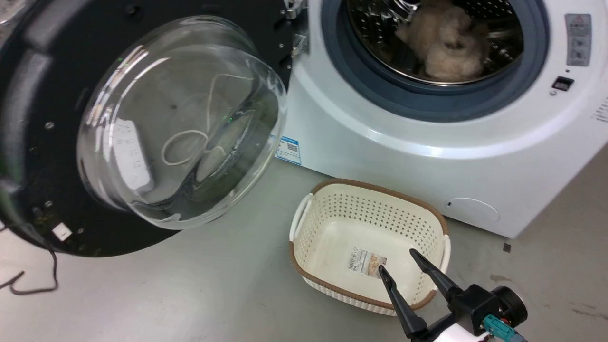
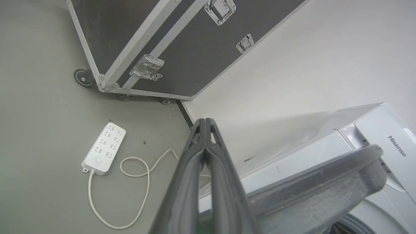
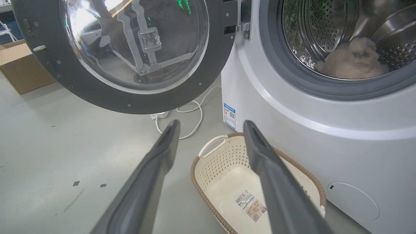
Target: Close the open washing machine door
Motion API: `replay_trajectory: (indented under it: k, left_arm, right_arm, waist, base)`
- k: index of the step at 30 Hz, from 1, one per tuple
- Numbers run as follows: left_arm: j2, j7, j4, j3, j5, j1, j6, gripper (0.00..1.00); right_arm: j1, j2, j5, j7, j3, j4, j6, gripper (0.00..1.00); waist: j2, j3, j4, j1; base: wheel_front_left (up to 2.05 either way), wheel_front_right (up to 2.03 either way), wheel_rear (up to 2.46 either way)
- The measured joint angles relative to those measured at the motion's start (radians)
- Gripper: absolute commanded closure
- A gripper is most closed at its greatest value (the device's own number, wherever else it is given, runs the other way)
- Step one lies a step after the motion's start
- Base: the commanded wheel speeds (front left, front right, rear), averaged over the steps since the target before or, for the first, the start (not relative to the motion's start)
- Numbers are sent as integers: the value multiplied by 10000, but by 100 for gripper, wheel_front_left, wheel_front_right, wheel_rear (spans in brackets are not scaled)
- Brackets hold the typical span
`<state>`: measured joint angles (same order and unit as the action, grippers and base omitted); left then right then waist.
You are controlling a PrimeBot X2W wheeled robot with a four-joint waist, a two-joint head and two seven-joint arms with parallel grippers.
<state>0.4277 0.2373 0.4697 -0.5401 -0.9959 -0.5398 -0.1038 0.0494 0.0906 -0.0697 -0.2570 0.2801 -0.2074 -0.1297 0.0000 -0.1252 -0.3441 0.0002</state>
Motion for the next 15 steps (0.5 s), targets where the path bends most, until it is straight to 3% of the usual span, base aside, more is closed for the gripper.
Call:
replay_trajectory:
  k: [6, 11, 15]
  left_arm:
    - [322, 2234, 1204, -297, -1498, -208, 17, 100]
    - [328, 3743, 911, -458, -2573, 112, -127, 100]
    - [21, 4640, 320, -512, -3218, 698, -138, 100]
  right_arm:
    - [70, 19, -2, 0, 61, -69, -2, 0]
    - [58, 23, -2, 0, -84, -82, 0, 0]
    - [-40, 10, -17, 0, -111, -130, 0, 0]
  waist:
    - [0, -63, 369, -1]
    - [0, 89, 475, -2]
    - [0, 336, 471, -3]
  base:
    - [0, 0, 0]
    - [0, 0, 0]
    - [0, 0, 0]
